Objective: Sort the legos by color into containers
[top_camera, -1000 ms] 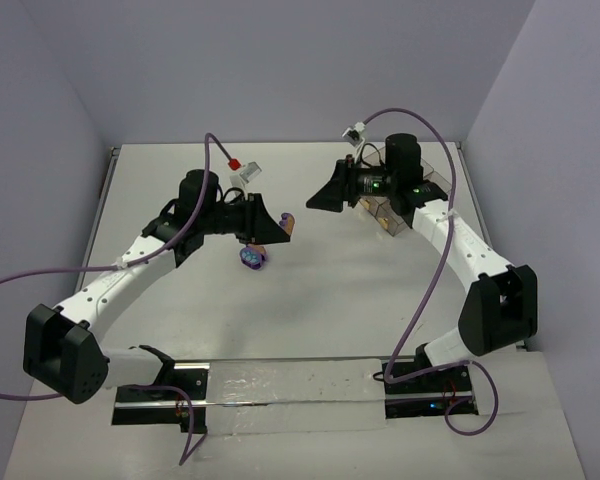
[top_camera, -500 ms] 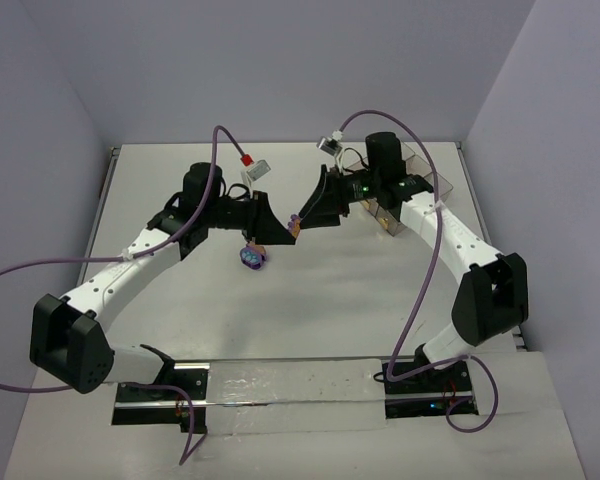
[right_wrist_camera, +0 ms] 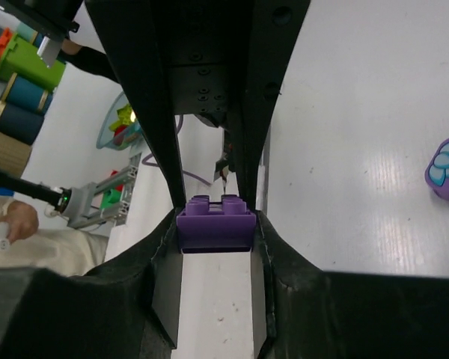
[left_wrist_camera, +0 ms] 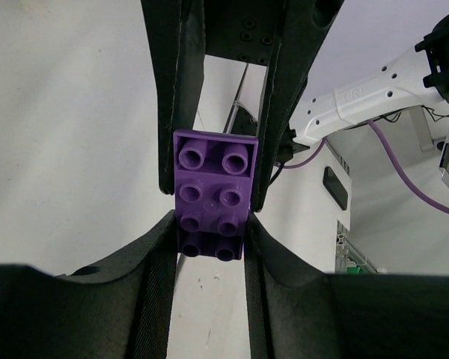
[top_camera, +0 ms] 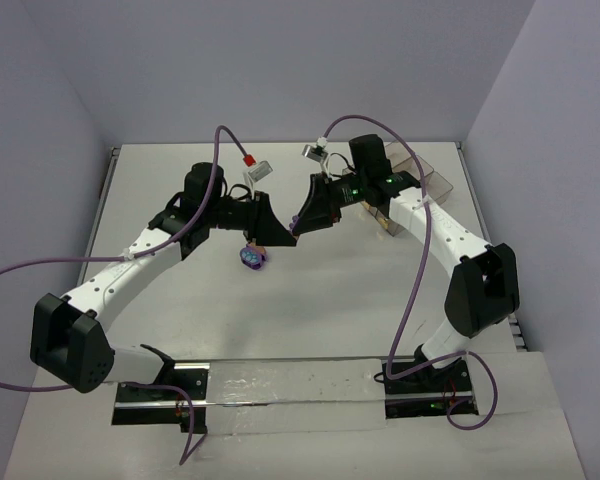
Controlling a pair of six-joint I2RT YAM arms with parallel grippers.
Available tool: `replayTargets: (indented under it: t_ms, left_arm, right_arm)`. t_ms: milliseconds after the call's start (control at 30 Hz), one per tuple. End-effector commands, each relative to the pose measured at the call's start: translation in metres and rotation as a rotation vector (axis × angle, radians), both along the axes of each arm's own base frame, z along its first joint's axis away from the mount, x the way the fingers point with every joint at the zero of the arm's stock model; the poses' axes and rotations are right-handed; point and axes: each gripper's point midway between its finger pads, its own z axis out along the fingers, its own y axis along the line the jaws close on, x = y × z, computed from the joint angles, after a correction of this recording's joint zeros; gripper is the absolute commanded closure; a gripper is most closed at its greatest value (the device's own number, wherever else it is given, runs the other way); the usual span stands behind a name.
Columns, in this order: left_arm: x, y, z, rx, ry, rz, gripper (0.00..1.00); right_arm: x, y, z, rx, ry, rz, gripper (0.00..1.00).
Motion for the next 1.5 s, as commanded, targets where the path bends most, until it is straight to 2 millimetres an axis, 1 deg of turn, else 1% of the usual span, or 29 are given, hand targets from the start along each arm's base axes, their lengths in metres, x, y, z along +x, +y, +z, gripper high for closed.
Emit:
replayTargets:
  t_ms: [0, 67, 100, 133, 167, 200, 300, 333, 400, 433, 467, 533, 600, 633, 667, 700, 767, 800, 833, 900, 967, 1067, 1100, 1133, 1200, 1267, 1400, 1467]
  left_arm:
    - [0.004, -0.003, 0.027, -0.042, -0.102, -0.012, 1.00]
    - [0.005, -0.002, 0.027, -0.035, -0.113, 0.000, 0.99]
    - [0.005, -0.001, 0.027, -0.032, -0.114, 0.003, 0.94]
    - [0.006, -0.001, 0.027, -0.025, -0.117, 0.012, 0.81]
    - [0.007, 0.001, 0.026, -0.011, -0.124, 0.024, 0.28]
    - [0.008, 0.002, 0.024, 0.003, -0.123, 0.031, 0.16]
    - [0.008, 0.006, 0.018, 0.043, -0.116, 0.050, 0.01]
    - [0.008, 0.008, 0.017, 0.056, -0.120, 0.055, 0.01]
    - [0.010, 0.012, 0.017, 0.077, -0.137, 0.072, 0.01]
    - [0.011, 0.013, 0.016, 0.087, -0.143, 0.083, 0.01]
    - [0.013, 0.016, 0.016, 0.101, -0.149, 0.106, 0.01]
    - [0.021, 0.023, 0.014, 0.133, -0.157, 0.162, 0.01]
    - [0.031, 0.032, 0.013, 0.162, -0.163, 0.234, 0.01]
    - [0.035, 0.036, 0.013, 0.170, -0.163, 0.260, 0.01]
    - [0.041, 0.040, 0.014, 0.179, -0.165, 0.307, 0.01]
    - [0.043, 0.041, 0.014, 0.181, -0.166, 0.318, 0.01]
    - [0.053, 0.050, 0.013, 0.206, -0.160, 0.392, 0.01]
    - [0.057, 0.053, 0.011, 0.219, -0.155, 0.422, 0.01]
    - [0.059, 0.054, 0.010, 0.225, -0.150, 0.441, 0.01]
    - [0.067, 0.060, 0.007, 0.247, -0.140, 0.501, 0.01]
    - [0.072, 0.063, 0.003, 0.261, -0.130, 0.535, 0.01]
    - [0.082, 0.075, -0.007, 0.317, -0.110, 0.626, 0.02]
    - [0.082, 0.075, -0.010, 0.324, -0.099, 0.627, 0.02]
    - [0.084, 0.078, -0.013, 0.337, -0.097, 0.648, 0.02]
    - [0.084, 0.079, -0.016, 0.342, -0.093, 0.652, 0.02]
    - [0.083, 0.079, -0.019, 0.346, -0.084, 0.652, 0.03]
    - [0.082, 0.080, -0.018, 0.344, -0.078, 0.658, 0.03]
    - [0.082, 0.081, -0.017, 0.343, -0.080, 0.664, 0.03]
  right_arm:
    - [-0.003, 0.001, 0.019, 0.037, -0.047, 0.029, 0.92]
    - [-0.002, 0.000, 0.018, 0.031, -0.050, 0.016, 0.99]
    - [-0.001, 0.000, 0.018, 0.028, -0.051, 0.011, 0.99]
    - [-0.001, 0.000, 0.018, 0.027, -0.054, 0.007, 0.99]
    - [0.003, -0.001, 0.018, 0.020, -0.057, -0.012, 0.99]
    - [0.008, -0.003, 0.016, 0.006, -0.059, -0.043, 1.00]
    - [0.025, -0.009, 0.010, -0.041, -0.063, -0.145, 1.00]
    - [0.035, -0.013, 0.007, -0.066, -0.060, -0.202, 1.00]
    - [0.060, -0.029, -0.001, -0.117, -0.044, -0.336, 1.00]
    - [0.069, -0.035, -0.003, -0.131, -0.018, -0.395, 1.00]
    - [0.085, -0.047, -0.008, -0.164, -0.008, -0.486, 1.00]
    - [0.110, -0.072, -0.020, -0.226, 0.027, -0.658, 1.00]
    - [0.137, -0.109, -0.038, -0.318, 0.056, -0.877, 1.00]
    - [0.147, -0.128, -0.045, -0.361, 0.068, -0.974, 1.00]
    - [0.159, -0.161, -0.060, -0.437, 0.104, -1.147, 1.00]
    - [0.161, -0.169, -0.063, -0.453, 0.112, -1.186, 1.00]
    - [0.167, -0.220, -0.081, -0.518, 0.183, -1.402, 1.00]
    - [0.167, -0.239, -0.088, -0.542, 0.196, -1.476, 1.00]
    - [0.166, -0.254, -0.093, -0.555, 0.209, -1.540, 1.00]
    - [0.167, -0.290, -0.099, -0.599, 0.210, -1.679, 1.00]
    - [0.167, -0.306, -0.105, -0.650, 0.198, -1.740, 1.00]
    - [0.168, -0.334, -0.119, -0.775, 0.184, -1.828, 1.00]
    - [0.169, -0.336, -0.118, -0.772, 0.181, -1.835, 1.00]
    - [0.170, -0.342, -0.122, -0.787, 0.185, -1.847, 1.00]
    - [0.176, -0.342, -0.122, -0.771, 0.181, -1.841, 1.00]
    - [0.188, -0.342, -0.123, -0.765, 0.183, -1.823, 1.00]
    - [0.205, -0.341, -0.129, -0.766, 0.202, -1.806, 0.99]
    - [0.211, -0.339, -0.136, -0.766, 0.219, -1.795, 0.95]
